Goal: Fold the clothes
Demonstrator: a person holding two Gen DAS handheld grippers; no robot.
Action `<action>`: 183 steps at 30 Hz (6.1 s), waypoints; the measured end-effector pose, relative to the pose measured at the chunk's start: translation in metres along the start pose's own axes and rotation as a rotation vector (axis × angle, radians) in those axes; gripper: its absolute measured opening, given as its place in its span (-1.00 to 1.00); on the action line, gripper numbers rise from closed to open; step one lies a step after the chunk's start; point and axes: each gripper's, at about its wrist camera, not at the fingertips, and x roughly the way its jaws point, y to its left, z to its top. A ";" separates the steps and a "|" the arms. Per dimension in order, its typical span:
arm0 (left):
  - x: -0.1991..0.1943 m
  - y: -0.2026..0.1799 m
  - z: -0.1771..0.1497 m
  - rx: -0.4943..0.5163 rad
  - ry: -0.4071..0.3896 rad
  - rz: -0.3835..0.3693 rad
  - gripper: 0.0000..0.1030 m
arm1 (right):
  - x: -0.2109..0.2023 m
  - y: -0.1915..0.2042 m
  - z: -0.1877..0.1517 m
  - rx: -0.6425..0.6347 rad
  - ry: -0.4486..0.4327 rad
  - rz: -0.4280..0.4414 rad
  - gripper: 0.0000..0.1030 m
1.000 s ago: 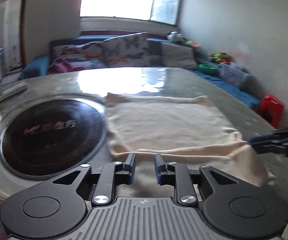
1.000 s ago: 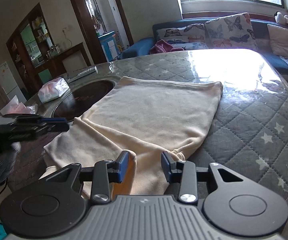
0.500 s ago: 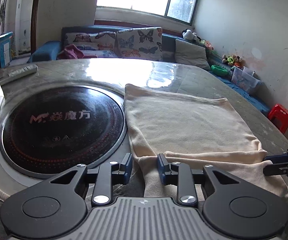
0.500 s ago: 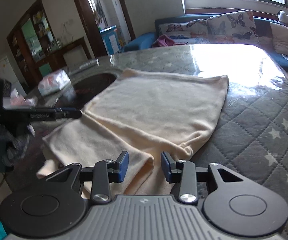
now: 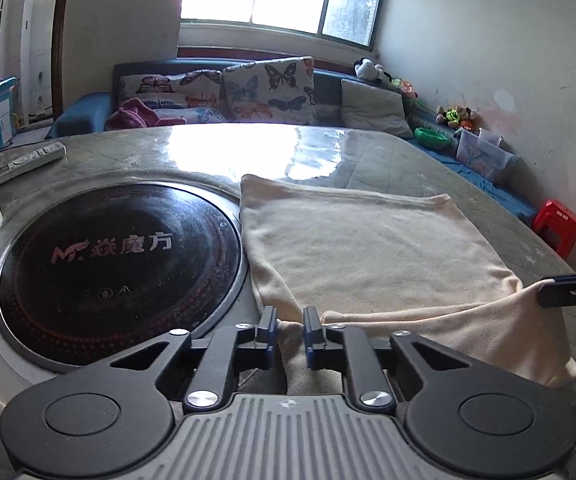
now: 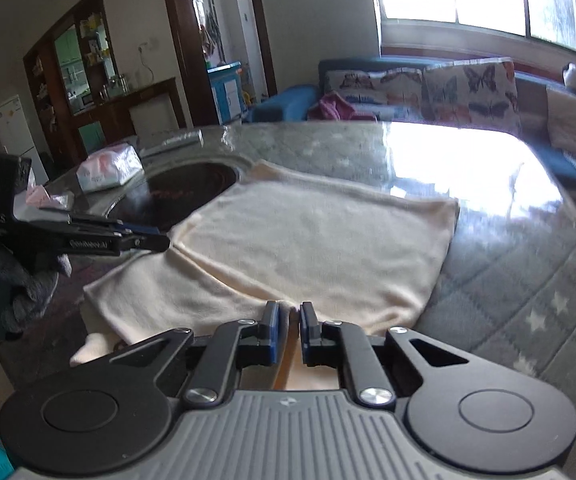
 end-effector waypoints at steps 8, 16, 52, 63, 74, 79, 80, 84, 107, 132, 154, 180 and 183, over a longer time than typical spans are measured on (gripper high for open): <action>0.001 0.007 0.000 -0.043 -0.013 0.023 -0.79 | 0.015 -0.013 0.000 0.060 0.009 -0.045 -0.76; -0.018 0.006 0.004 -0.033 -0.042 0.015 -0.71 | 0.010 -0.019 -0.012 0.075 0.046 -0.027 -0.71; -0.025 -0.077 -0.039 0.323 0.054 -0.248 -0.72 | -0.007 0.005 -0.028 -0.021 0.122 0.049 -0.86; -0.038 -0.062 -0.034 0.281 0.047 -0.281 -0.91 | -0.013 0.010 -0.028 -0.035 0.133 0.049 -0.84; -0.027 -0.086 -0.043 0.408 0.028 -0.281 -0.56 | -0.001 0.005 -0.031 -0.025 0.131 0.042 -0.69; -0.028 -0.086 -0.044 0.437 0.020 -0.287 -0.92 | -0.006 0.005 -0.027 -0.016 0.118 0.055 -0.92; -0.030 -0.085 -0.042 0.434 0.015 -0.291 -0.95 | -0.009 0.005 -0.026 -0.015 0.113 0.063 -0.93; -0.033 -0.079 -0.040 0.425 0.009 -0.299 -0.96 | -0.014 0.008 -0.025 -0.014 0.117 0.091 -0.94; -0.016 -0.072 -0.031 0.309 0.057 -0.279 -0.52 | 0.034 0.011 -0.009 -0.130 0.087 0.008 -0.82; -0.035 -0.005 -0.022 0.038 -0.010 -0.176 -0.43 | 0.017 0.021 -0.023 -0.153 0.118 0.072 -0.70; -0.089 -0.071 -0.079 0.644 0.042 -0.177 0.18 | 0.008 0.027 -0.027 -0.221 0.141 0.095 -0.60; -0.029 -0.063 -0.013 0.341 0.001 -0.272 -0.79 | 0.007 0.050 -0.041 -0.418 0.101 0.140 -0.30; -0.037 -0.061 -0.021 0.359 -0.002 -0.262 -0.67 | 0.012 0.044 -0.035 -0.367 0.113 0.176 -0.72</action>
